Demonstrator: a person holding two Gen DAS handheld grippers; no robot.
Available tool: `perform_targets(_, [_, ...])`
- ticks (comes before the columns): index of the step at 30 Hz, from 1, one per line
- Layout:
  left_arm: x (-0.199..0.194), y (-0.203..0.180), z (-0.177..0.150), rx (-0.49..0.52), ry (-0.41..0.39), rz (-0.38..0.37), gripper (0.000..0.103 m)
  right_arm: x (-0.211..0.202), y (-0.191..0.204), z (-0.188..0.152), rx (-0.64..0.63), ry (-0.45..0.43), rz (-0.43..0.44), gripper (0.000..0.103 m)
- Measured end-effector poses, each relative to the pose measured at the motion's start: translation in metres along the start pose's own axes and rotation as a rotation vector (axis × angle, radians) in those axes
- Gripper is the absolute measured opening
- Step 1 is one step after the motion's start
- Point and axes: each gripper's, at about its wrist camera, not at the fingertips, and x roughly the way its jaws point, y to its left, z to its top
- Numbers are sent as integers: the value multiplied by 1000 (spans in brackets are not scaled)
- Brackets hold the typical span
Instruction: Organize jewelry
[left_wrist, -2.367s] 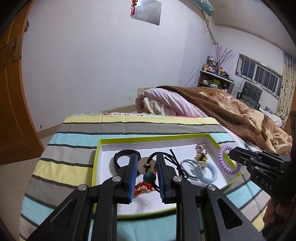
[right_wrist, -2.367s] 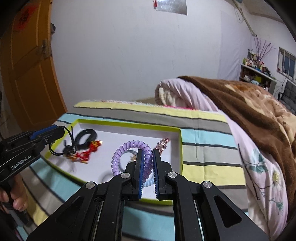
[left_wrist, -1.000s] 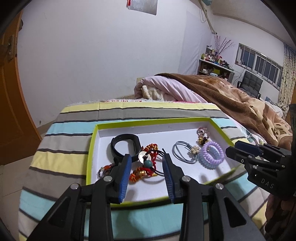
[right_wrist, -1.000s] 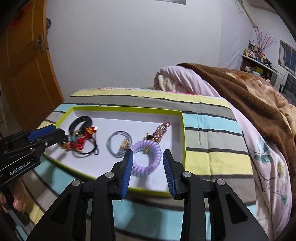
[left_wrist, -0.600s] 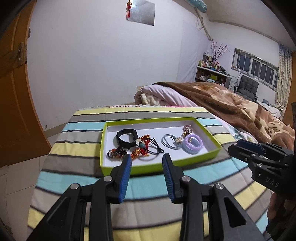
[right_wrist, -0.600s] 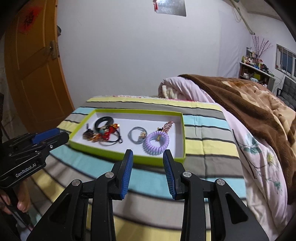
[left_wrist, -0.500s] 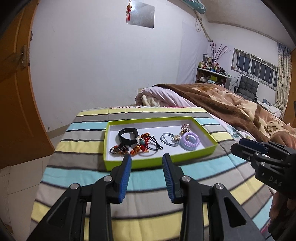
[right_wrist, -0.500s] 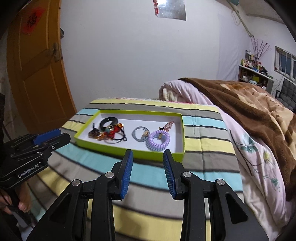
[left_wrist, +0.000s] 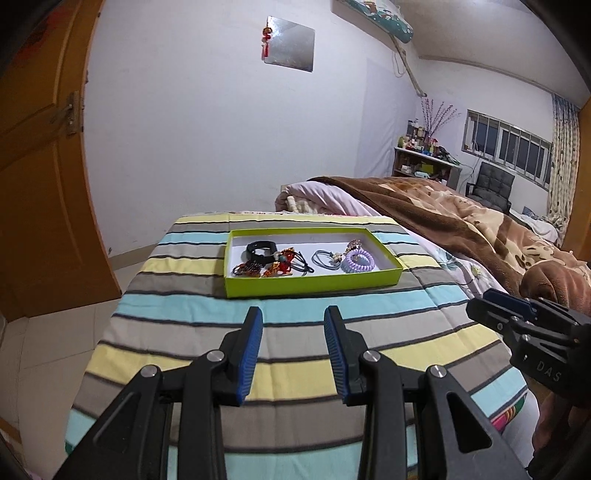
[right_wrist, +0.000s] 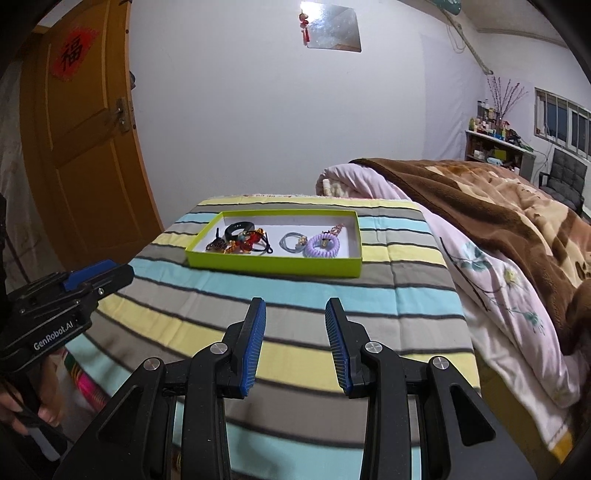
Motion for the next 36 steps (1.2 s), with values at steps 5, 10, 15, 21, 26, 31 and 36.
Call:
perform_targets(5, [-16,-1,-11,-12,-1,19,36,-15,8,-13,-16,-4,-11,35])
perform_targets(10, [-19,-6,-23,0,33,27,36,-23,15,-24,-32,1,-9,35])
perform_targets(15, [-22,-8,-30,-7,46,26,36,-24,15,-28,-25,14,-11,35])
perform_targets(21, [-23,-8,-33,-4,44,27,36,-24,15,-28,-23,15,-15,35])
perform_targets(26, [-23,-7,-34,-8,48,29,36,-23,16,-28,-26,20,-14,35])
perform_targets(31, [-23,-7,-35,-11,49,28,36,-22,15,-28,-26,20,-15,35])
perform_targets(36, [-23,-6,-35,-11,51,27,36,-22,15,-28,-25,18,-16,34])
